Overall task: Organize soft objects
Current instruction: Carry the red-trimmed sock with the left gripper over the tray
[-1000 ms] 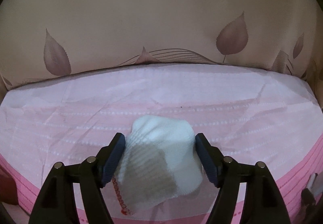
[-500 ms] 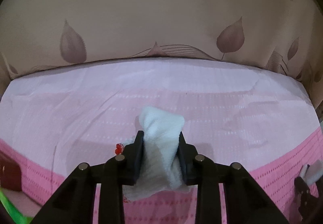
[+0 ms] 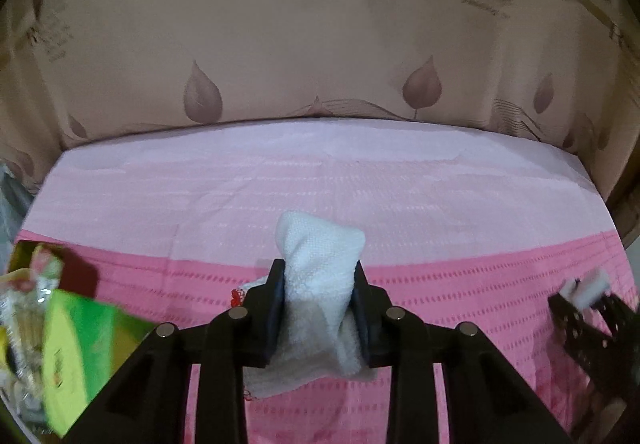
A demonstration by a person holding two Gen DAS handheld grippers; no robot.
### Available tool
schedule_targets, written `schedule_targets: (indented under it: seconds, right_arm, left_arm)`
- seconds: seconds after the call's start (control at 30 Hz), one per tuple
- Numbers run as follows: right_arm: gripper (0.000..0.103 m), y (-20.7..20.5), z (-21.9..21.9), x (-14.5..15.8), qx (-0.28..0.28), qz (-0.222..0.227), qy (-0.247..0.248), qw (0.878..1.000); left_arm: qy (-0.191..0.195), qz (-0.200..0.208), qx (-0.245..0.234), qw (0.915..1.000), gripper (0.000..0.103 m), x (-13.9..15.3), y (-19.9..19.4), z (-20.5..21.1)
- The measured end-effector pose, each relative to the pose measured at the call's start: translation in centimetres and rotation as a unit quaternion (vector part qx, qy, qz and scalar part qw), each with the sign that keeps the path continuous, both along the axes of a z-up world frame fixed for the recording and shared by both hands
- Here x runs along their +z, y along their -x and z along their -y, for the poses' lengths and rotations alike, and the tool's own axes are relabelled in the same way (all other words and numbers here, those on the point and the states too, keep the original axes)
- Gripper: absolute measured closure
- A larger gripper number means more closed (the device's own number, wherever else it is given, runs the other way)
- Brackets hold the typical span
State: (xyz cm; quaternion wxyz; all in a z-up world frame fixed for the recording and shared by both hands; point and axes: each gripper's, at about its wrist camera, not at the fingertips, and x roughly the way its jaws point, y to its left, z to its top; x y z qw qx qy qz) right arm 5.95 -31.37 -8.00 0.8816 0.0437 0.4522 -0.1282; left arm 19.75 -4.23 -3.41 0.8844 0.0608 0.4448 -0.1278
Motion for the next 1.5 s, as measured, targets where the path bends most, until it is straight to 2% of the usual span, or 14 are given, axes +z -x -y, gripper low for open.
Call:
schedule_targets:
  seconds: [0.27, 0.5, 0.73, 0.83, 0.97, 1.17, 1.37, 1.5]
  right_arm:
    - [0.052, 0.2, 0.1, -0.4, -0.001, 0.001, -0.002, 1.000]
    - [0.052, 0.1, 0.1, -0.1, -0.002, 0.000, -0.002, 1.000]
    - [0.052, 0.0, 0.1, 0.0, -0.003, 0.000, -0.002, 1.000]
    - [0.052, 0.0, 0.1, 0.1, -0.003, 0.000, -0.003, 1.000]
    - [0.052, 0.1, 0.1, 0.1, -0.003, 0.000, -0.003, 1.000]
    - [0.052, 0.1, 0.2, 0.1, -0.003, 0.000, -0.002, 1.000]
    - [0.051, 0.1, 0.2, 0.0, -0.003, 0.000, -0.002, 1.000]
    - [0.051, 0.1, 0.2, 0.0, -0.003, 0.000, -0.001, 1.000]
  left_arm:
    - [-0.004, 0.032, -0.001, 0.9995, 0.073, 3.8, 5.2, -2.2]
    - [-0.011, 0.059, 0.011, 0.9982, 0.073, 7.1, 7.3, -5.4]
    - [-0.034, 0.075, 0.044, 0.9956, 0.073, 8.5, 7.8, -9.8]
    - [-0.048, 0.075, 0.066, 0.9938, 0.073, 8.5, 7.5, -12.2]
    - [-0.040, 0.059, 0.095, 0.9929, 0.073, 8.3, 6.8, -15.5]
    - [-0.055, 0.057, 0.135, 0.9877, 0.072, 7.4, 5.8, -19.6]
    - [-0.066, 0.032, 0.169, 0.9829, 0.072, 5.1, 4.0, -23.1]
    - [-0.061, 0.011, 0.191, 0.9796, 0.072, 3.4, 3.0, -25.2]
